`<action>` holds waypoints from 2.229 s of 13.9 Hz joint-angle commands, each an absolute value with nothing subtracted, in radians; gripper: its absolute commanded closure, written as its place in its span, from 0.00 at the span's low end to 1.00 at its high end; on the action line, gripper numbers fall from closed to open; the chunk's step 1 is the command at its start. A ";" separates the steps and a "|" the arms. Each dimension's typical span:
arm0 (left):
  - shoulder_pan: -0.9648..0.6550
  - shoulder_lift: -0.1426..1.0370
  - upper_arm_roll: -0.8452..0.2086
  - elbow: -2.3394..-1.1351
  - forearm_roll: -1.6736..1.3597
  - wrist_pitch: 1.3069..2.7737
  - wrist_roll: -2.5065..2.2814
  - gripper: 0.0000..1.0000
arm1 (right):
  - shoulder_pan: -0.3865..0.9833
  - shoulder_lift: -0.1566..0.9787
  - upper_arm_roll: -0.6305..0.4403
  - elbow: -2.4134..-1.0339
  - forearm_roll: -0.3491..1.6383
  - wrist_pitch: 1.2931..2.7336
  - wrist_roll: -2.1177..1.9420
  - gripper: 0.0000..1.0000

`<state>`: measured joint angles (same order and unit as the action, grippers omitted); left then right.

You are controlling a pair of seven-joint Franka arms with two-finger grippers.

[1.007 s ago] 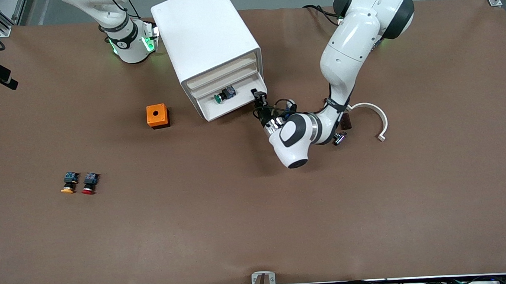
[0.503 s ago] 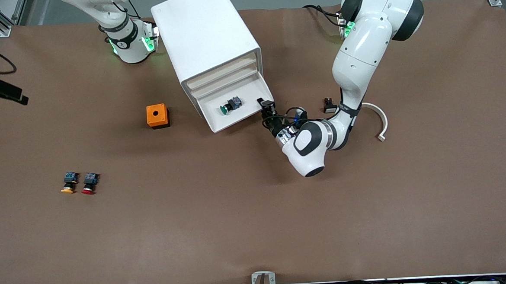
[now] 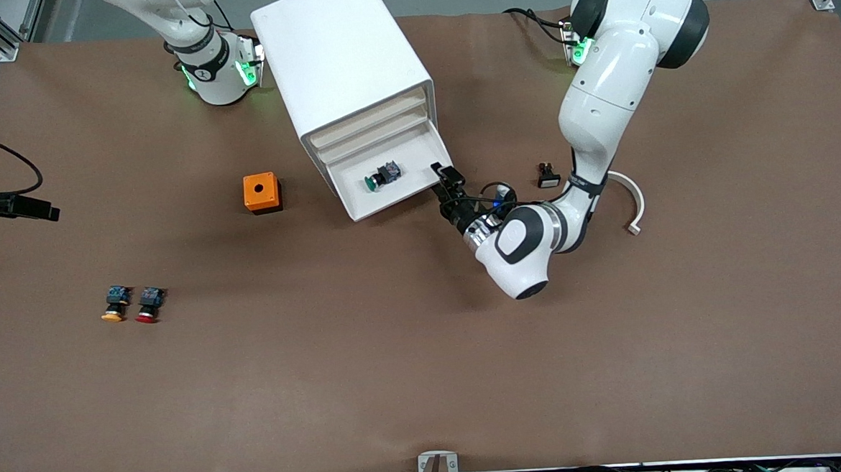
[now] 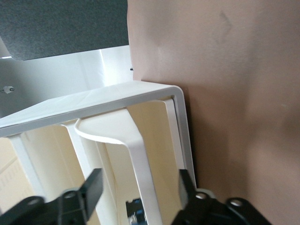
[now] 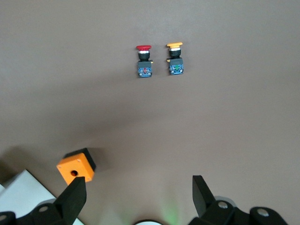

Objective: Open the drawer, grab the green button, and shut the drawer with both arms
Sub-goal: 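Release the drawer with the left gripper while the right gripper reaches in, then lower the right gripper into the drawer and grasp the green button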

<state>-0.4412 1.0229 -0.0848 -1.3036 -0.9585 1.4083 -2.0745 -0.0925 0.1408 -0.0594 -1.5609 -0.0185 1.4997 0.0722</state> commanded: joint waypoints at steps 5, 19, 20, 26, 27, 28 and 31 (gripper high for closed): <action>-0.376 0.948 -0.035 -1.247 -0.918 1.404 -1.638 0.00 | 0.150 0.133 -0.052 -1.594 0.098 1.526 0.742 0.00; -0.454 0.775 -0.006 -1.221 -0.412 1.814 -0.973 0.00 | 0.689 0.345 -0.054 -1.738 0.091 1.978 1.655 0.00; -0.456 0.770 -0.008 -1.221 -0.387 1.834 -0.973 0.00 | 0.713 0.347 -0.054 -1.771 0.091 2.011 1.667 0.00; -0.489 0.738 -0.014 -1.227 -0.239 1.956 -0.968 0.00 | 0.774 0.360 -0.052 -1.813 0.103 2.048 1.703 0.00; -0.491 0.738 -0.014 -1.227 -0.239 1.959 -0.957 0.00 | 0.785 0.376 -0.052 -1.813 0.103 2.054 1.725 0.00; -0.489 0.738 -0.015 -1.229 -0.239 1.960 -0.934 0.00 | 0.798 0.388 -0.052 -1.813 0.103 2.060 1.729 0.00; -0.485 0.738 -0.014 -1.232 -0.238 1.960 -0.925 0.00 | 0.834 0.422 -0.052 -1.809 0.104 2.066 1.729 0.00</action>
